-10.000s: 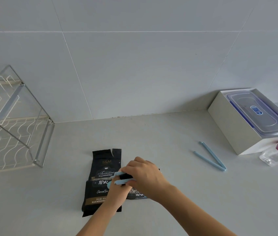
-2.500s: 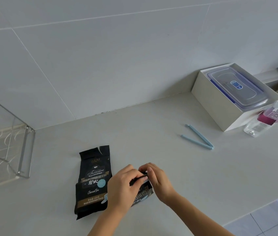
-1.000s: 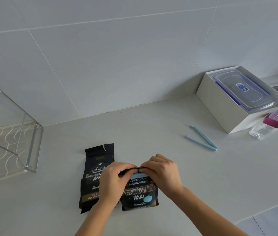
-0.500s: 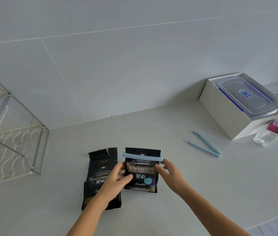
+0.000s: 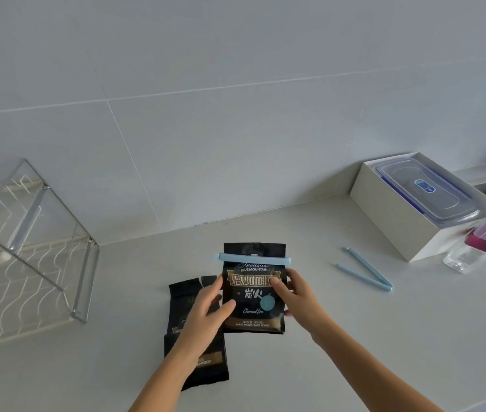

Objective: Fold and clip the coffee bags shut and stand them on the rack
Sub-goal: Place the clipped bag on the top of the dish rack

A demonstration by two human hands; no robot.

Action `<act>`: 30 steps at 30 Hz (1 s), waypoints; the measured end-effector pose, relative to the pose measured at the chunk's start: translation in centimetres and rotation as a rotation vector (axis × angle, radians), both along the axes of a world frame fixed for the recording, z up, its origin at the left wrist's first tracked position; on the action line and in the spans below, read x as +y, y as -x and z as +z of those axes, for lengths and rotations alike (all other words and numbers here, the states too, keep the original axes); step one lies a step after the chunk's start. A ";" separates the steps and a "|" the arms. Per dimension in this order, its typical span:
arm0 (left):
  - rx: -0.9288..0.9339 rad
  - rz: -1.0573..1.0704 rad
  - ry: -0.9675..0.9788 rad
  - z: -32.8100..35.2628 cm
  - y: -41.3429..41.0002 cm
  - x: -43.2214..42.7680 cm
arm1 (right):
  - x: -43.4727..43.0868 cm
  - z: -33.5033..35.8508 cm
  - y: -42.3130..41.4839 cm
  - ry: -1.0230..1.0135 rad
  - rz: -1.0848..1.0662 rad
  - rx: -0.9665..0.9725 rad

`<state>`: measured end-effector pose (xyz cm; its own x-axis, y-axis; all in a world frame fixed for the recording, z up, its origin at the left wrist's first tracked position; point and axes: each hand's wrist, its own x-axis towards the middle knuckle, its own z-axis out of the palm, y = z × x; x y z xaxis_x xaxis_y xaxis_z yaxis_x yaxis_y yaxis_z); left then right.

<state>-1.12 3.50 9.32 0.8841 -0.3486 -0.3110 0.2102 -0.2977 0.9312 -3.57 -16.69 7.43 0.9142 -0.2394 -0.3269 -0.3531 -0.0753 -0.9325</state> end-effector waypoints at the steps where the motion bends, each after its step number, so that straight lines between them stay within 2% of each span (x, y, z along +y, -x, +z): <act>1: -0.051 0.014 0.018 0.8 -0.2 0.6 | 0.7 0.8 -0.5 0.002 0.008 -0.022; 7: -0.258 0.129 0.100 5.8 -1.6 7.2 | 7.5 6.7 -4.4 -0.120 0.148 -0.184; 13: -0.427 0.309 0.177 10.5 -2.7 16.6 | 17.9 12.3 -8.4 -0.140 0.297 -0.315; 17: -0.519 0.388 0.185 14.0 -3.0 23.3 | 25.1 15.7 -10.8 -0.075 0.369 -0.427; 23: -0.584 0.471 0.173 16.7 -4.3 31.9 | 34.4 19.3 -13.5 -0.076 0.496 -0.552; 30: -0.620 0.535 0.212 17.9 -7.7 40.1 | 43.0 20.6 -16.8 -0.001 0.502 -0.581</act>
